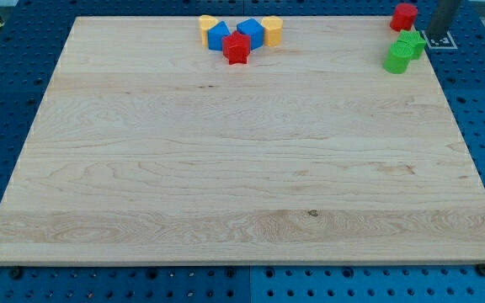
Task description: Slide red circle down a bit
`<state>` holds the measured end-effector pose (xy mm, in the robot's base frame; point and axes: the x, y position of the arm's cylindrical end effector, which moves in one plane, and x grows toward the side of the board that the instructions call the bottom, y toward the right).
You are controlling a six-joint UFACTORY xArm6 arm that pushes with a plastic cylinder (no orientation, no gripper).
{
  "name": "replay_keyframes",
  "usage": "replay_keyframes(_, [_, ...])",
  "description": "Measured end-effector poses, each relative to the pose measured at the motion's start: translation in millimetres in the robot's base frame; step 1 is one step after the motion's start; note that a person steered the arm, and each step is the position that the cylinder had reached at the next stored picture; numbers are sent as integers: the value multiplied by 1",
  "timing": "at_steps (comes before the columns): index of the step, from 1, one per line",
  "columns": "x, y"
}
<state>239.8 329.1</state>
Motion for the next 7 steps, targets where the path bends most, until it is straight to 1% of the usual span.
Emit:
replay_keyframes(1, [-45, 2])
replay_keyframes(3, [-48, -4])
replay_keyframes(4, [-49, -16])
replay_keyframes(7, [-48, -85])
